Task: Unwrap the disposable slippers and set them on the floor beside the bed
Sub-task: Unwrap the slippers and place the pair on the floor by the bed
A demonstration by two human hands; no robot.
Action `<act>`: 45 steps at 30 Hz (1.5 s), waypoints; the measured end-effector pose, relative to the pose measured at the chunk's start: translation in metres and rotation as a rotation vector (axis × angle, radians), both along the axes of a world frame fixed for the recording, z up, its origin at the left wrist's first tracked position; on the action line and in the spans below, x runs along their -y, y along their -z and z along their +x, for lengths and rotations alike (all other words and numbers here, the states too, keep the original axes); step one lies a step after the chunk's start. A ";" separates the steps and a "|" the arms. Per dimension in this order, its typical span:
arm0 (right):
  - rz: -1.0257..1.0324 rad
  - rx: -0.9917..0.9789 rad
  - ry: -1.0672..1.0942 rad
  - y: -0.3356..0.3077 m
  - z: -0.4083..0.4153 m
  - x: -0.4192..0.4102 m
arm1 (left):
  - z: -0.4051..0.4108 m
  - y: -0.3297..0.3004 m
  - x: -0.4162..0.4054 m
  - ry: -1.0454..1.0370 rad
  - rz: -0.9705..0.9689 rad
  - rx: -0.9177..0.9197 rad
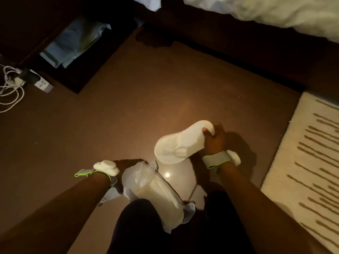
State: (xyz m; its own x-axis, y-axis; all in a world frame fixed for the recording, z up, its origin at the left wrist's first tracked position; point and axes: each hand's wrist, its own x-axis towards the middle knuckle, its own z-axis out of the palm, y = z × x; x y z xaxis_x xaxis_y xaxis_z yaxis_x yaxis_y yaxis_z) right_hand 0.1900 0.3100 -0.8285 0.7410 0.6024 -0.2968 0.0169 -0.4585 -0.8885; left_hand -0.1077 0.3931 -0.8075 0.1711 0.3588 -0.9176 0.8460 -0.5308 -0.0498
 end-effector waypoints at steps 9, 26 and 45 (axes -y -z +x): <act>0.000 -0.601 0.233 -0.012 0.061 -0.004 | 0.104 -0.026 -0.027 -0.941 0.251 0.802; -0.344 0.035 -0.317 0.004 0.011 -0.016 | 0.106 -0.048 -0.015 -1.722 -0.757 1.062; 0.197 -0.688 -0.465 -0.043 -0.031 -0.012 | 0.134 -0.041 0.029 -1.870 -0.605 1.067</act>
